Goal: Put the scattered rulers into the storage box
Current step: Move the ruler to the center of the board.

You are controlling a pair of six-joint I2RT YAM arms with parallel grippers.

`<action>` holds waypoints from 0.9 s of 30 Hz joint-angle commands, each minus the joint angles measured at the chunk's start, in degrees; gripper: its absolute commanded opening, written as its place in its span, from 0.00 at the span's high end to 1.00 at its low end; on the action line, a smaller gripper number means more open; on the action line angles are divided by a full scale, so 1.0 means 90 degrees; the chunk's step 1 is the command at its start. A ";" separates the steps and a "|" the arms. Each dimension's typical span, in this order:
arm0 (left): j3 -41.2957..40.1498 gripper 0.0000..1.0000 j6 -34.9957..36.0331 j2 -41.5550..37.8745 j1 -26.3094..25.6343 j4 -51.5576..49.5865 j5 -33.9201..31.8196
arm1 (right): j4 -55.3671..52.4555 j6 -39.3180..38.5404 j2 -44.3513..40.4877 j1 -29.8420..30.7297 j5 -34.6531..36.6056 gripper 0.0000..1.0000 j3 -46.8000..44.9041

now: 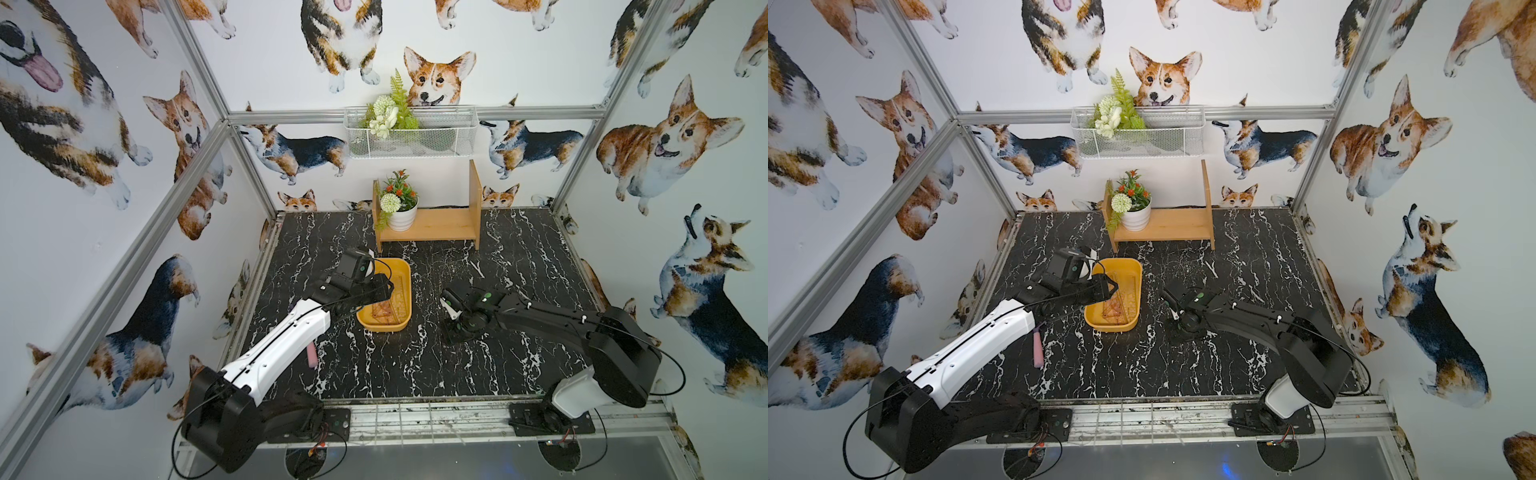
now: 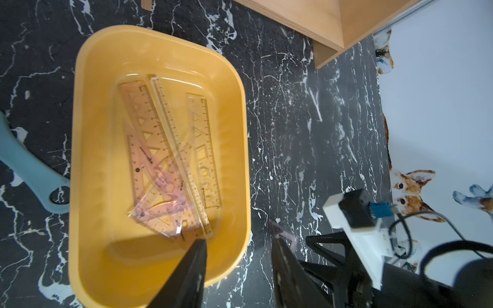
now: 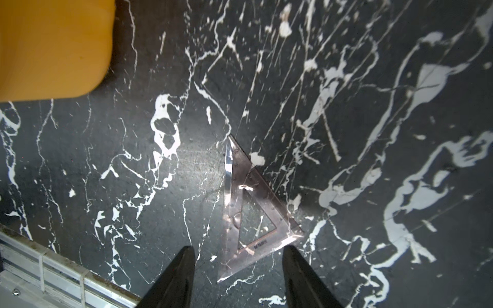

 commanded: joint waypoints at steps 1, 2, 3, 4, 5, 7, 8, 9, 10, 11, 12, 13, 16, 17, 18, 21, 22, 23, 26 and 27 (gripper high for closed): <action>0.0109 0.54 -0.0094 -0.0188 -0.0290 -0.0147 -0.0189 | 0.0100 0.0248 -0.0030 0.0097 0.0130 0.42 -0.0074; 0.0117 0.54 -0.0147 -0.0227 -0.0410 -0.0143 -0.0233 | 0.0109 0.0274 -0.0034 0.0112 0.0130 0.42 -0.0094; 0.0118 0.54 -0.0195 -0.0242 -0.0521 -0.0129 -0.0256 | 0.0109 0.0299 -0.0028 0.0119 0.0140 0.42 -0.0108; 0.0119 0.54 -0.0241 -0.0236 -0.0655 -0.0115 -0.0285 | 0.0114 0.0318 -0.0054 0.0143 0.0146 0.42 -0.0109; 0.0136 0.54 -0.0281 -0.0217 -0.0769 -0.0114 -0.0301 | 0.0119 0.0331 -0.0080 0.0167 0.0168 0.42 -0.0125; 0.0165 0.54 -0.0326 -0.0161 -0.0929 -0.0121 -0.0311 | 0.0174 0.0385 -0.0146 0.0182 0.0172 0.42 -0.0193; 0.0195 0.54 -0.0344 -0.0146 -0.1009 -0.0147 -0.0361 | 0.0204 0.0402 -0.0171 0.0177 0.0145 0.42 -0.0241; 0.0202 0.54 -0.0358 -0.0153 -0.1051 -0.0163 -0.0412 | 0.0217 0.0407 -0.0182 0.0185 0.0141 0.42 -0.0266; 0.0193 0.54 -0.0397 -0.0169 -0.1099 -0.0154 -0.0448 | 0.0217 0.0398 -0.0182 0.0188 0.0140 0.42 -0.0292; 0.0155 0.54 -0.0450 -0.0207 -0.1120 -0.0121 -0.0489 | 0.0212 0.0379 -0.0177 0.0185 0.0135 0.42 -0.0309; 0.0106 0.54 -0.0502 -0.0239 -0.1124 -0.0074 -0.0508 | 0.0197 0.0355 -0.0172 0.0185 0.0142 0.42 -0.0313; 0.0055 0.54 -0.0557 -0.0267 -0.1148 -0.0025 -0.0517 | 0.0183 0.0335 -0.0172 0.0186 0.0159 0.42 -0.0311; 0.0002 0.54 -0.0682 -0.0292 -0.1224 0.0076 -0.0577 | 0.0168 0.0319 -0.0189 0.0182 0.0174 0.41 -0.0304; 0.0018 0.54 -0.0702 -0.0274 -0.1251 0.0086 -0.0577 | 0.0178 0.0319 -0.0194 0.0184 0.0170 0.41 -0.0295; 0.0044 0.54 -0.0716 -0.0255 -0.1269 0.0077 -0.0587 | 0.0186 0.0329 -0.0201 0.0186 0.0170 0.41 -0.0293; 0.0128 0.54 -0.0727 -0.0224 -0.1329 0.0058 -0.0666 | 0.0245 0.0367 -0.0195 0.0184 0.0160 0.41 -0.0337; 0.0140 0.54 -0.0745 -0.0223 -0.1344 0.0069 -0.0685 | 0.0269 0.0392 -0.0206 0.0187 0.0142 0.41 -0.0361; 0.0153 0.54 -0.0761 -0.0223 -0.1341 0.0081 -0.0681 | 0.0303 0.0411 -0.0220 0.0186 0.0131 0.41 -0.0394; 0.0197 0.55 -0.0785 -0.0233 -0.1389 0.0053 -0.0711 | 0.0406 0.0461 -0.0273 0.0188 0.0093 0.40 -0.0488; 0.0207 0.55 -0.0786 -0.0238 -0.1405 0.0042 -0.0737 | 0.0421 0.0474 -0.0272 0.0184 0.0082 0.40 -0.0506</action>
